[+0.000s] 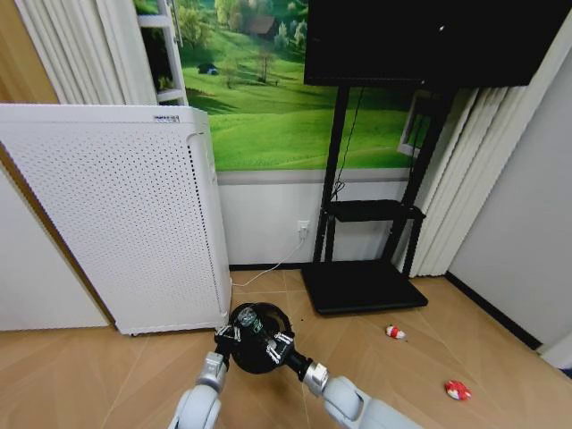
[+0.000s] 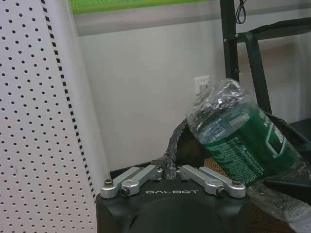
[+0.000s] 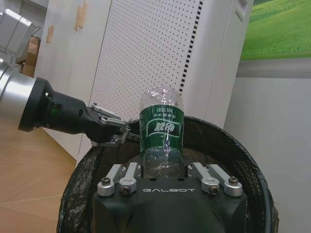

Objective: Pick up the trash bin and place the garbage on the floor into it.

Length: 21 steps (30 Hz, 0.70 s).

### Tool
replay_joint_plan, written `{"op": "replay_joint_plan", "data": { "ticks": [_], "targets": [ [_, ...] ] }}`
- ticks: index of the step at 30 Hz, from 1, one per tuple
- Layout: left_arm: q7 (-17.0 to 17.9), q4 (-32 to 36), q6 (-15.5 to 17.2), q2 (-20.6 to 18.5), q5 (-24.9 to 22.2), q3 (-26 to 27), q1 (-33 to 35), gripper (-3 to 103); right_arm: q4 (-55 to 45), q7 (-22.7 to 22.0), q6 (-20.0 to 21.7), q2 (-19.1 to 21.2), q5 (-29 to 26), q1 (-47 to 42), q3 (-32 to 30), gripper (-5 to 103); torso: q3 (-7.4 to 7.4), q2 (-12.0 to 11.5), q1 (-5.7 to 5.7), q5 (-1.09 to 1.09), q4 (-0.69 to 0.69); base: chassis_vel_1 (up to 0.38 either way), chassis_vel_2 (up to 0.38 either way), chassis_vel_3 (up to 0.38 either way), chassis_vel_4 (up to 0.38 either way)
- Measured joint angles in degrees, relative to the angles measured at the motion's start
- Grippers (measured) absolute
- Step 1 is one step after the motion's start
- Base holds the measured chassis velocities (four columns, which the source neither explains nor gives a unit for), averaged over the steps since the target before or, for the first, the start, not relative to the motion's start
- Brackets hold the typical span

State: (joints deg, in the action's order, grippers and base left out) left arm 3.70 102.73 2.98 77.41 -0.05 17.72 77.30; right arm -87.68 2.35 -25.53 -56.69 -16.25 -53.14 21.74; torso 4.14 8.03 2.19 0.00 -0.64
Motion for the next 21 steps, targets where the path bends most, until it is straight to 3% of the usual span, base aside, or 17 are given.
{"op": "replay_joint_plan", "data": {
  "ticks": [11, 13, 16, 21],
  "targets": [
    [-0.04, 0.31, 0.05, 0.15, 0.03, 0.05, 0.07, 4, -0.51, -0.54, 0.1, 0.66, 0.07, -0.39, -0.86, 82, 0.0, 0.0, 0.0, 0.0, 0.0, 0.0, 0.0, 0.0, 0.0],
    [-0.05, 0.32, 0.05, 0.18, 0.03, 0.09, 0.13, 4, -0.55, -0.72, 0.13, 0.68, 0.07, -0.47, -1.03, 82, 0.0, 0.0, 0.0, 0.0, 0.0, 0.0, 0.0, 0.0, 0.0],
    [-0.07, 0.73, 0.03, 0.26, 0.03, 0.8, 0.61, 4, -1.8, -2.18, 1.82, 1.19, -2.14, -1.44, -3.72, 97, 0.0, 0.0, 0.0, 0.01, 0.01, 0.0, 0.0, 0.0, 0.0],
    [-0.07, 1.19, -0.08, 0.22, 0.0, 1.88, 1.19, 4, -3.14, -4.09, 5.25, 2.17, -5.95, -3.03, -9.1, 100, 0.0, 0.0, 0.0, 0.01, 0.0, 0.0, 0.0, 0.0, 0.0]
  ]
}}
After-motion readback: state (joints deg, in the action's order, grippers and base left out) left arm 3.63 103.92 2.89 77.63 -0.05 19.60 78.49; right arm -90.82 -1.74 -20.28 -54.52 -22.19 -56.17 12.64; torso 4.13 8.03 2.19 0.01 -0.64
